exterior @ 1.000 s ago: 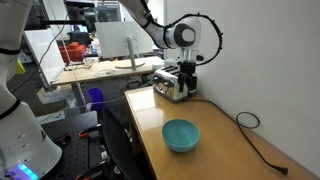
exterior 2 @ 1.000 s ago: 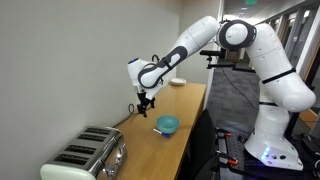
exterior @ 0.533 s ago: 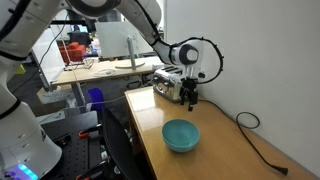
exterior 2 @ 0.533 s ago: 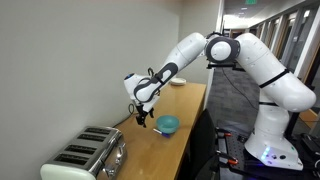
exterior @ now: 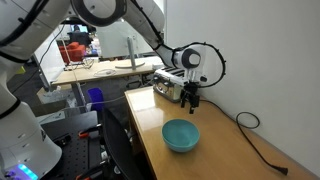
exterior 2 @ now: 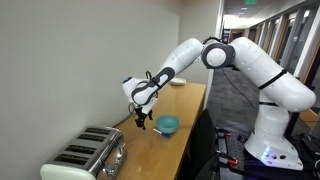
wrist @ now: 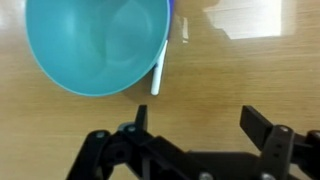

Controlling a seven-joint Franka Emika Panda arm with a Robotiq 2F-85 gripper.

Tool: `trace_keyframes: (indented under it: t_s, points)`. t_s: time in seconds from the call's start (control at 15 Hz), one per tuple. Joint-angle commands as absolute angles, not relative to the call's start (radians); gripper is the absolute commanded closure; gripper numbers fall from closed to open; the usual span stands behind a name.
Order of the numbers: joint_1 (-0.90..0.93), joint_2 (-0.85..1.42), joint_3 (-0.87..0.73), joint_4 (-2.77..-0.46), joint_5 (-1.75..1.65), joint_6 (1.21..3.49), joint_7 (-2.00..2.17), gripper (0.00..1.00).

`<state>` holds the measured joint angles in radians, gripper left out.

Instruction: Put the blue pen inside the light blue bowl

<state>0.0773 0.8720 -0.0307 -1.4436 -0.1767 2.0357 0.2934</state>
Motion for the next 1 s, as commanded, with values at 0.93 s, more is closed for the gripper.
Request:
trace_keyframes:
  t_s: [0.93]
  points:
    - [0.071,1.0,-0.072,-1.318,-0.151,2.017,0.286,0.0]
